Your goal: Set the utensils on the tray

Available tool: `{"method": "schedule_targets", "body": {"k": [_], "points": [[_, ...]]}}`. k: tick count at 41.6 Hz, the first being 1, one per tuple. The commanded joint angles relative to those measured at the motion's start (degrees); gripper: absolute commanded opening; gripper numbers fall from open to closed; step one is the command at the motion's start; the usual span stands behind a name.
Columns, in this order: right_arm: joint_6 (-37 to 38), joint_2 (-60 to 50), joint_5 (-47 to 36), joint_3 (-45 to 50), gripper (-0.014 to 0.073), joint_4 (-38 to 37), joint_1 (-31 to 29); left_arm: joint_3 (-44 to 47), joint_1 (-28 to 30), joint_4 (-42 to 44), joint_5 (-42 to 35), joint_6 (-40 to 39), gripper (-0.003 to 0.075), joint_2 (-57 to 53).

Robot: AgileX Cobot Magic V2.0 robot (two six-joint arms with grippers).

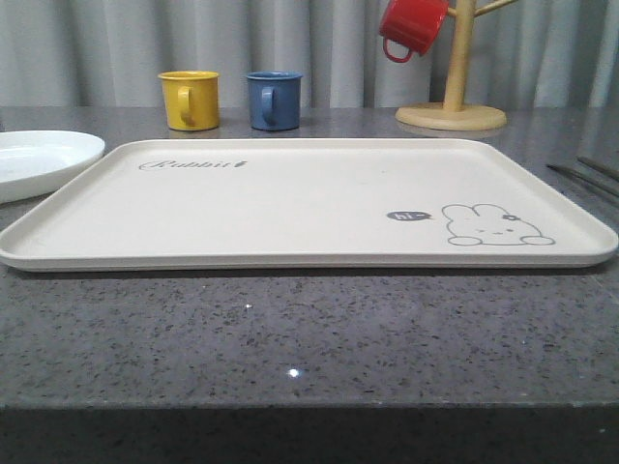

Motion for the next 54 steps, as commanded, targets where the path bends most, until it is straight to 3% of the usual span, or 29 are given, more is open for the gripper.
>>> {"method": "schedule_targets", "body": {"k": [1,19,23,28,33,42,54], "points": [[-0.7,0.6,-3.8,-1.6,0.0482,-0.3,-0.2,-3.8,-0.4,0.0,-1.3,0.0,0.0456,3.3],[-0.7,0.6,-3.7,-1.6,0.0476,-0.3,-0.2,-19.0,-0.3,1.8,13.7,0.1,0.0449,26.6],[-0.7,0.6,-3.7,-1.6,0.0476,-0.3,-0.2,-22.9,1.4,3.1,18.7,0.1,0.0449,34.0],[-0.7,0.6,-3.7,-1.6,0.0476,-0.3,-0.2,-26.0,6.0,2.1,18.0,0.1,0.0449,41.5],[-0.7,0.6,-3.7,-1.6,0.0476,-0.3,-0.2,-28.7,11.4,-4.8,16.6,5.2,0.0449,47.8],[-0.7,0.6,-3.7,-1.6,0.0476,-0.3,-0.2,-31.9,18.5,-27.5,14.3,20.0,0.0449,57.3],[-0.7,0.6,-3.7,-1.6,0.0476,-0.3,-0.2,-37.2,19.1,-34.0,13.9,21.4,0.0449,65.9]]}}
